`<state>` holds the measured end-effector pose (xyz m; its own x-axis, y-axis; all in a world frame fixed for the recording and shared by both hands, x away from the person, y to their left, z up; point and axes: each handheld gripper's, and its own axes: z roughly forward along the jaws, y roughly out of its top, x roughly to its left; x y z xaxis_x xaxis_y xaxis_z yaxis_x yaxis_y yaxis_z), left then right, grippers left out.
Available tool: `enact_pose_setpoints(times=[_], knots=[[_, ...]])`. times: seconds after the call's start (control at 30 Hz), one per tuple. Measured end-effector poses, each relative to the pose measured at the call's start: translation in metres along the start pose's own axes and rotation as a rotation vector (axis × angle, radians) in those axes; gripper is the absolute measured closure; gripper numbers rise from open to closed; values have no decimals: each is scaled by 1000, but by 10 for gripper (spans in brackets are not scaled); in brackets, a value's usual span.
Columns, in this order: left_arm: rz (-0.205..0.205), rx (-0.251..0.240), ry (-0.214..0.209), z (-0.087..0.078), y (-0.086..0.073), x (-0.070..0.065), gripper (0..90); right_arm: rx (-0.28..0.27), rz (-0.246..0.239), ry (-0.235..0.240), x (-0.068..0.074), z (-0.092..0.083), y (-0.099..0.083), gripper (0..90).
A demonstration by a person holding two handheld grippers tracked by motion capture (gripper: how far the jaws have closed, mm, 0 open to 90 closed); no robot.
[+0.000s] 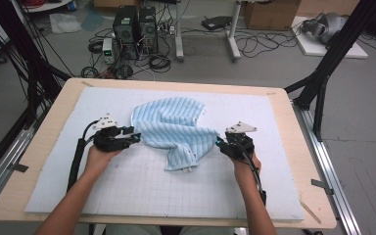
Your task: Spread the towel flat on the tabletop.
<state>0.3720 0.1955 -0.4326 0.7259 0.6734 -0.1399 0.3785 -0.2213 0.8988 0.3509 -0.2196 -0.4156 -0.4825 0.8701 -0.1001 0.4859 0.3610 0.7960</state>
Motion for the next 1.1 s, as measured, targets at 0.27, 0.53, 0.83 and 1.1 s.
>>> enact_pose_setpoints(times=[0.27,0.53,0.83,1.1], knots=[[79,63,-154,27,4,-45,527,-18,36,-11,-15,-14,-11,536],[149,178,-219,50,0,-75,528,-32,58,15,-16,-17,-13,521],[271,244,-162,63,-4,-90,672,-18,53,43,-12,-12,-14,516],[183,227,-124,44,-4,-67,866,-22,59,50,-13,-13,-15,516]])
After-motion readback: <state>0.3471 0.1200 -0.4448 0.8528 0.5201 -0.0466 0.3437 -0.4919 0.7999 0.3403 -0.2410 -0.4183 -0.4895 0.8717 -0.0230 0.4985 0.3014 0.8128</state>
